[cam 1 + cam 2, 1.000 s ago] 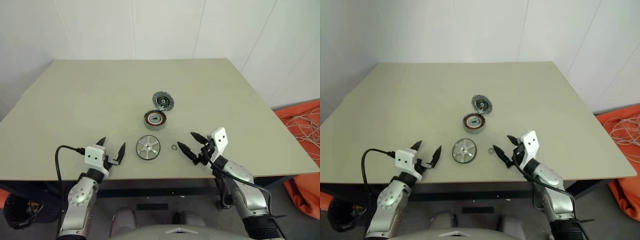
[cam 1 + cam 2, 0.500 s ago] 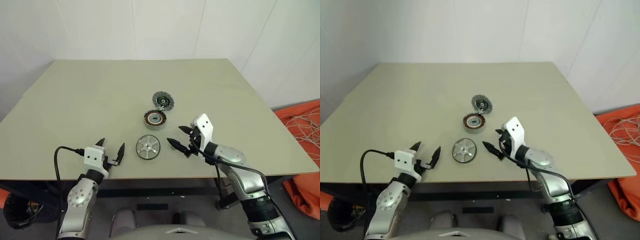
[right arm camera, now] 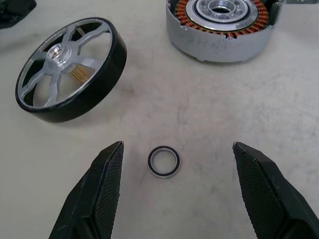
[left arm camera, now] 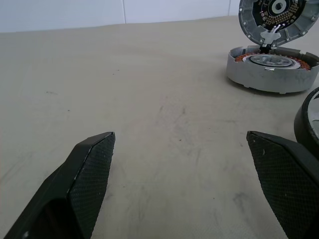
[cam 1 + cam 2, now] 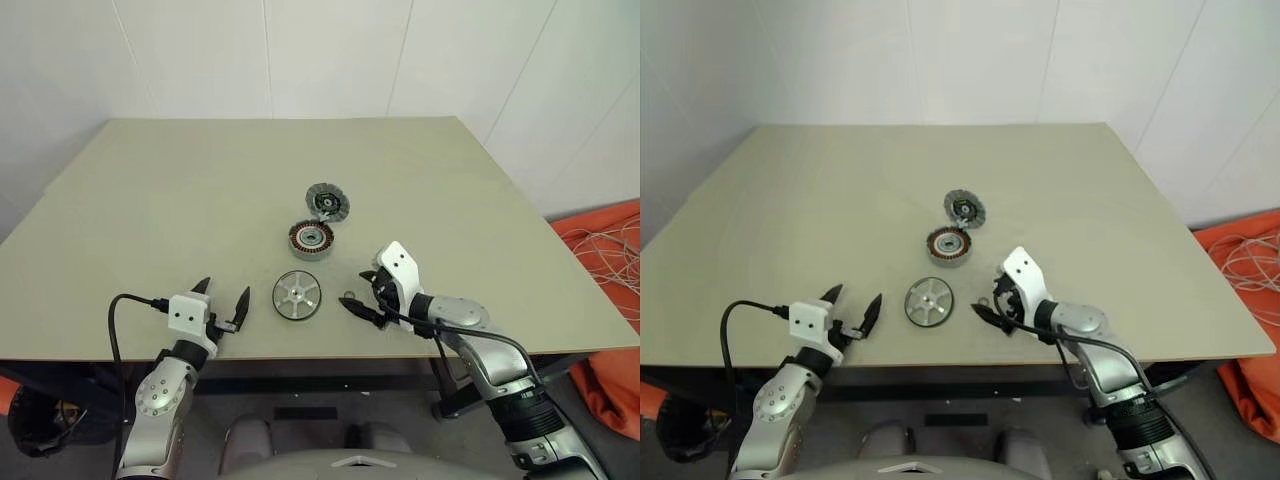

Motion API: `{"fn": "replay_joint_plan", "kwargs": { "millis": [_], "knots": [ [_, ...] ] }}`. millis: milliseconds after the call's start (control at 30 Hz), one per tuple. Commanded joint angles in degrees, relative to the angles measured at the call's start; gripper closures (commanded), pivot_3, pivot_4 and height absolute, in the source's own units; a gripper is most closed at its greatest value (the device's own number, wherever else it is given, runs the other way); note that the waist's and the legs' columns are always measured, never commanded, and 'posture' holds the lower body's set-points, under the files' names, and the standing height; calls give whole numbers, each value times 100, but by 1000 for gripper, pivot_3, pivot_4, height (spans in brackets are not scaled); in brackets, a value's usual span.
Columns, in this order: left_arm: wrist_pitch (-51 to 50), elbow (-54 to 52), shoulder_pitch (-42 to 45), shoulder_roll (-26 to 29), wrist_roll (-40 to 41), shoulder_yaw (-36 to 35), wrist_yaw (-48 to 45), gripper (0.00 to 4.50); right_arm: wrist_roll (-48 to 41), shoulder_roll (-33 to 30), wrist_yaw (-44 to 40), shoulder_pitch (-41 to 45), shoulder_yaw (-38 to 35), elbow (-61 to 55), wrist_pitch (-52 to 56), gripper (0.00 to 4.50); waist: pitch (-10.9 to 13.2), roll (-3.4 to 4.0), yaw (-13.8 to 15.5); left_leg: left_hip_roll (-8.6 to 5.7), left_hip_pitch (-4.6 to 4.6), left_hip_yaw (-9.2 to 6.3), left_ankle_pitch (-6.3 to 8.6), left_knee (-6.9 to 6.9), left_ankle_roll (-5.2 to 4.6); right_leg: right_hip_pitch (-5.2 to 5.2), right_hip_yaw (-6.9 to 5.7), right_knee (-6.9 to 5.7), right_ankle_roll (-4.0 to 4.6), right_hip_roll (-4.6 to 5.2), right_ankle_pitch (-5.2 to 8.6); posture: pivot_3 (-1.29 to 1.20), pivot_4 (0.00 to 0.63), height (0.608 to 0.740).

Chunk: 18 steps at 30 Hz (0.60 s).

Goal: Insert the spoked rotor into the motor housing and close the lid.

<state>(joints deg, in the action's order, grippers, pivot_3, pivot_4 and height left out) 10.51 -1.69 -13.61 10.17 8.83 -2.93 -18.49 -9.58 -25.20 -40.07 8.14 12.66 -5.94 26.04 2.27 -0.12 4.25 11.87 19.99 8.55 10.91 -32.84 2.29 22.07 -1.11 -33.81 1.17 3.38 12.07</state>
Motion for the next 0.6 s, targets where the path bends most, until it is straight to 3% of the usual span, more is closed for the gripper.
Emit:
{"fn": "replay_joint_plan", "kwargs": {
  "millis": [33, 333, 600],
  "knots": [
    [13, -220, 13, -8, 29, 9, -5, 13, 142, -67, -91, 95, 73, 76, -267, 559, 0, 0, -3, 0, 0, 0, 0, -1, 0, -1, 0, 0, 0, 0, 0, 0, 0, 740],
    [-5, -271, -28, -31, 20, 17, 8, 13, 182, 48, -118, 253, 106, 207, -253, 559, 0, 0, -18, 0, 0, 0, 0, -2, 0, 0, 0, -1, 0, -1, 0, 0, 0, 740],
    [-102, -340, -5, -27, 13, 18, 13, 0, 220, 216, -53, 367, 120, 318, -296, 3273, 0, 0, -19, 0, 1, 0, 0, -2, 0, 0, 0, -1, 1, -1, 0, 0, 0, 740]
  ]
}}
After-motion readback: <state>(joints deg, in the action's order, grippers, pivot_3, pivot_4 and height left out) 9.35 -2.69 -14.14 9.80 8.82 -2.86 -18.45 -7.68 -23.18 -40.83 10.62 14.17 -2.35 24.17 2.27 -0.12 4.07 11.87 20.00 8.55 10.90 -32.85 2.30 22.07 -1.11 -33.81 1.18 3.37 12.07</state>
